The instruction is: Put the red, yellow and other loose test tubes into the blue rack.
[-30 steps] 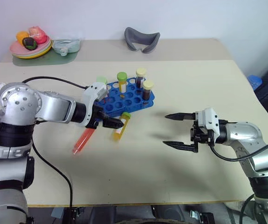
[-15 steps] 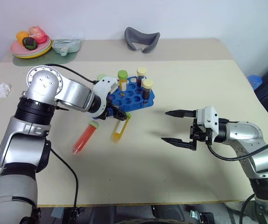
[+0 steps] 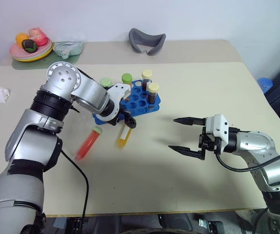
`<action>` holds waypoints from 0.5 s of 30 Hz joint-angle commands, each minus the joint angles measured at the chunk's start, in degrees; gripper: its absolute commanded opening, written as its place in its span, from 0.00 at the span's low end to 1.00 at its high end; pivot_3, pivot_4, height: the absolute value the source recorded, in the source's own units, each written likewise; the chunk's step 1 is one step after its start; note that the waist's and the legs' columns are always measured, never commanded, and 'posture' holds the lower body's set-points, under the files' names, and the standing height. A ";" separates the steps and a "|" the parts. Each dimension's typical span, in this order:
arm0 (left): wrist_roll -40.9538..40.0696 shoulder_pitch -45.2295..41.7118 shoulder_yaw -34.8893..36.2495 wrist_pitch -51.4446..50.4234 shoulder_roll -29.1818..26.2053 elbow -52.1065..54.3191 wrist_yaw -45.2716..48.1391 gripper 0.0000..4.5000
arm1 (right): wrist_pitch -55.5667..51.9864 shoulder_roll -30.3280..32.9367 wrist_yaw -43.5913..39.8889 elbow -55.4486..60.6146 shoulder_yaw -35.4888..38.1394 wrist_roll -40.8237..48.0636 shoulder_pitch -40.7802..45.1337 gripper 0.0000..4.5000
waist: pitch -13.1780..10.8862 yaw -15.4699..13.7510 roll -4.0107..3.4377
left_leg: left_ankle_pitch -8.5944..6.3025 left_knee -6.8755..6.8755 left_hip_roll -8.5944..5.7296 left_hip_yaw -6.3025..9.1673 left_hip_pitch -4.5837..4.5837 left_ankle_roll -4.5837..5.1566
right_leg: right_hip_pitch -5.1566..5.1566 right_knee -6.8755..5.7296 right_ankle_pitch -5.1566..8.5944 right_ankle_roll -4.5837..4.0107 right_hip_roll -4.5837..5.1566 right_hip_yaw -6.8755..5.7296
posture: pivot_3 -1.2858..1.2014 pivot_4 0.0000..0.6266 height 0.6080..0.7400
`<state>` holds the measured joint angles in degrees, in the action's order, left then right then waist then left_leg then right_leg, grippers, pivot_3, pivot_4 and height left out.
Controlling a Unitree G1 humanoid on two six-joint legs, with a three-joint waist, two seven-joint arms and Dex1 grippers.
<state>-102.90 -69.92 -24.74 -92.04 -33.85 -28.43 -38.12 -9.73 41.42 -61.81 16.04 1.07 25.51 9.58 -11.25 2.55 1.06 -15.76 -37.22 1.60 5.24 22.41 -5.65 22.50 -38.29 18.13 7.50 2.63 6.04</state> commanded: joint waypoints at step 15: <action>-2.41 -1.59 0.21 -0.46 6.49 -11.97 -8.12 1.00 | 1.18 0.63 0.71 3.21 1.68 0.41 -1.63 0.98 | 0.02 -0.23 0.00 | 0.01 -0.03 -0.04 0.00 0.00 -0.02 | -0.06 0.01 0.00 0.01 0.01 0.00 | 0.52 0.24 1.00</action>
<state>-104.43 -71.15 -25.59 -92.19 -28.48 -40.31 -46.41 -9.47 41.48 -61.13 16.23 1.07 25.47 8.14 -11.24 2.32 1.06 -15.75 -37.25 1.55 5.24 22.41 -5.67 22.43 -38.27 18.14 7.51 2.65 6.04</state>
